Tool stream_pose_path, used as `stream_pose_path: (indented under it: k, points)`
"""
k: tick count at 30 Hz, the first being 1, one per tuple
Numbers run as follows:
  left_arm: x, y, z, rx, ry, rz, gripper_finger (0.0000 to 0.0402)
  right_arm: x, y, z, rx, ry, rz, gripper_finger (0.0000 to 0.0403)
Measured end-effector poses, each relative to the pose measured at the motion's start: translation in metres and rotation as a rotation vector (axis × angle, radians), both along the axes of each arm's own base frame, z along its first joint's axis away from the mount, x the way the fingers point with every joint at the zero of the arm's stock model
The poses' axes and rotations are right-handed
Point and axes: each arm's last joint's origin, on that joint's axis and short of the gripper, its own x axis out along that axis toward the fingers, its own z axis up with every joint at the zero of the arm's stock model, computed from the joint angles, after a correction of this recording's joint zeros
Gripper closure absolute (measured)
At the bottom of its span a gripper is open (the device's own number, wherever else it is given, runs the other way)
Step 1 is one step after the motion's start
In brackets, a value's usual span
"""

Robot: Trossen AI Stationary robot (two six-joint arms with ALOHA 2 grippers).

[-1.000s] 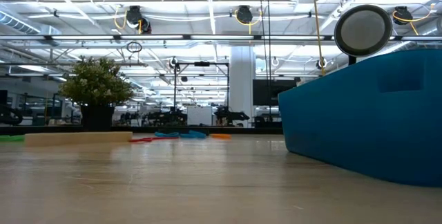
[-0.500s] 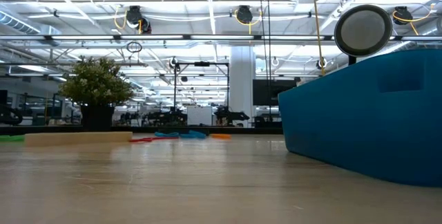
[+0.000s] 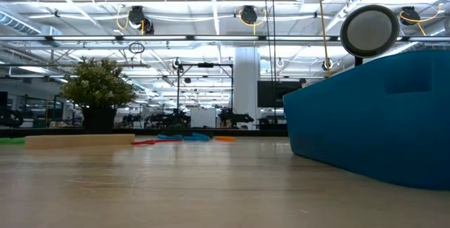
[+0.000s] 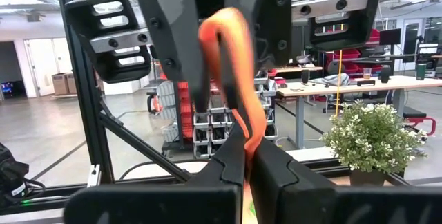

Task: Pick and place rubber bands into bin
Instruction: Put the orange rubber band into the blue bin

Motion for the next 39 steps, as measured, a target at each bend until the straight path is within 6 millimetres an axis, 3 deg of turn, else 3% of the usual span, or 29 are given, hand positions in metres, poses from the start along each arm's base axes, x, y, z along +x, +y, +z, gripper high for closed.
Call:
stream_pose_path:
  k: [5, 14, 19, 26, 29, 39]
  points:
    - [0.000, -0.001, -0.001, -0.008, 0.008, -0.027, 0.0341, 0.000, 0.000, 0.000, 0.000, 0.000, 0.000, 0.0401]
    - [0.003, -0.001, -0.005, 0.038, 0.016, -0.008, 0.0231, 0.000, 0.000, 0.000, 0.000, 0.001, 0.000, 0.0401]
    - [-0.012, 0.004, 0.003, 0.067, 0.043, 0.054, 0.0194, -0.003, 0.003, 0.001, -0.007, 0.020, 0.011, 0.0401]
    - [-0.037, 0.011, 0.010, 0.029, 0.129, 0.108, 0.0182, -0.012, 0.004, 0.007, -0.020, 0.073, 0.022, 0.0401]
    - [-0.051, 0.014, 0.014, -0.001, 0.173, 0.126, 0.0183, -0.020, 0.005, 0.003, -0.005, 0.192, 0.043, 0.0401]
    - [-0.061, 0.015, 0.005, -0.059, 0.310, 0.167, 0.0181, -0.056, 0.012, -0.036, 0.303, 0.785, 0.194, 0.0401]
